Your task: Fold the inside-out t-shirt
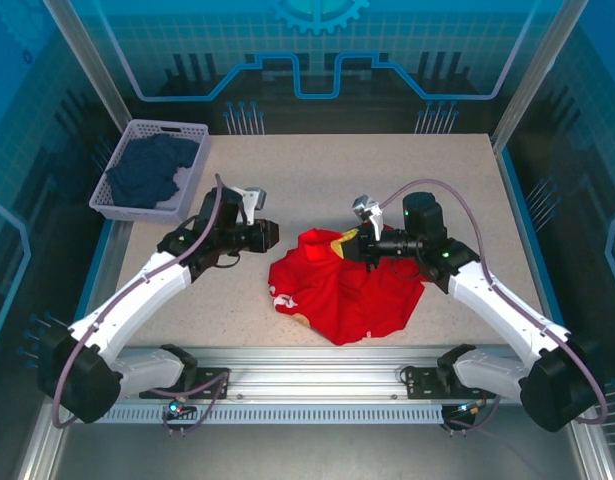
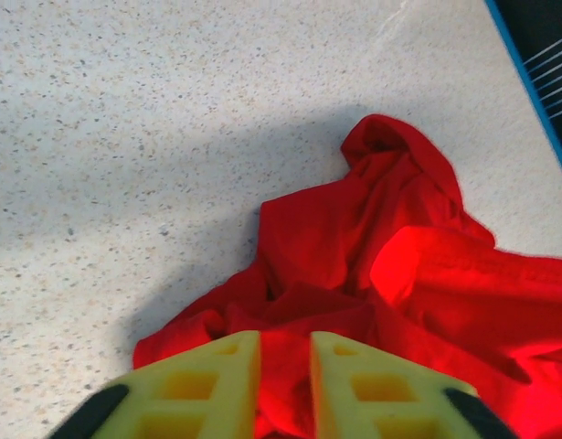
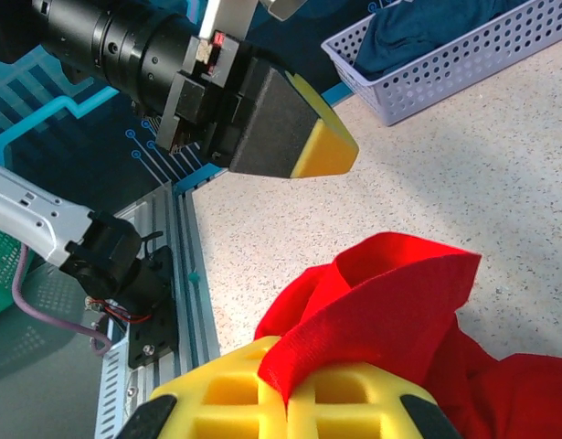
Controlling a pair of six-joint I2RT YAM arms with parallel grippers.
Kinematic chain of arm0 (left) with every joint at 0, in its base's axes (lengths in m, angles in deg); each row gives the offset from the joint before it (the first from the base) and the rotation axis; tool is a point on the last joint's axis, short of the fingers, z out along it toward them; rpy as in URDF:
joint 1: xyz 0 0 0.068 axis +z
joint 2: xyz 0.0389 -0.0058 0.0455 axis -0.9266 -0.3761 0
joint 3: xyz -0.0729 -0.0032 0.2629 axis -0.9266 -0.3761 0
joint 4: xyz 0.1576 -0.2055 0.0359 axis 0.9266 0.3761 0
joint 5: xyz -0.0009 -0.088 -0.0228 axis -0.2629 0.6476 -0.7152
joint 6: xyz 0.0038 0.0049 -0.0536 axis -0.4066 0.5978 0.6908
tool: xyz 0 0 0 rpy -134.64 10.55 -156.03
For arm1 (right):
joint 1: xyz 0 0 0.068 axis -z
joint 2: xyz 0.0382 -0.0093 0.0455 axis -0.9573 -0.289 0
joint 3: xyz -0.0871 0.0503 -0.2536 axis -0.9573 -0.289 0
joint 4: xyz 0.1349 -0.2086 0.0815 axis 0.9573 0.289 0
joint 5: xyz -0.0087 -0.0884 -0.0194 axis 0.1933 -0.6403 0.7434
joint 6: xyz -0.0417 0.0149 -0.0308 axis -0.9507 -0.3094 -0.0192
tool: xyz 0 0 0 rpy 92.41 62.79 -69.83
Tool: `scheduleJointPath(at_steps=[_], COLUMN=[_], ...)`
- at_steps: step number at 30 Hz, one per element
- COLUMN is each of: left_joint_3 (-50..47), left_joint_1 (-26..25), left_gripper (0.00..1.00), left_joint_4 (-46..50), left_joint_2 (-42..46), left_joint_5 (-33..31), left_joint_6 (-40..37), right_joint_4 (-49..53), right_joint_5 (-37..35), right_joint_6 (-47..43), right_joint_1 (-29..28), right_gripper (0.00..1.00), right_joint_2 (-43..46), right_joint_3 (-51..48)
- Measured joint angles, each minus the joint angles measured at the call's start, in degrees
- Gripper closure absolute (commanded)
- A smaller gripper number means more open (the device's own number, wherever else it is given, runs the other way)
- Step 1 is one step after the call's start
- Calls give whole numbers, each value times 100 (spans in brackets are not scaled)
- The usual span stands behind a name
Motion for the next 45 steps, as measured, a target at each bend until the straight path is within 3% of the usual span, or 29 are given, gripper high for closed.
scheduleJointPath(at_steps=[9, 16, 18, 24, 27, 33, 40, 45], left_joint_3=[-243, 184, 297, 538, 546, 533, 17, -179], left_joint_1=[9, -35, -72, -157, -157, -103, -24, -24], left_gripper=[41, 36, 43, 75, 98, 100, 100, 100], left_joint_4=[-702, -634, -608, -527, -505, -507, -953, -1362], left_joint_2=[87, -1029, -1296, -1665, -1676, -1462, 247, 973], left_joint_5=[1023, 1528, 1606, 1810, 1895, 1982, 1381, 1058], left_joint_6=[426, 540, 540, 514, 520, 553, 662, 675], right_joint_4=[498, 573, 597, 702, 752, 813, 990, 1121], right_joint_5=[-15, -15, -15, -149, -260, -743, -1187, -1449], right_joint_6=[-640, -883, -925, -1029, -1034, -997, -785, -695], right_joint_1=[-24, -144, -186, -223, -223, -219, -83, -70], right_gripper=[100, 100, 100, 100, 100, 100, 100, 90], right_joint_2=[70, 131, 136, 264, 361, 501, 684, 575], right_joint_3=[63, 66, 66, 66, 66, 66, 216, 492])
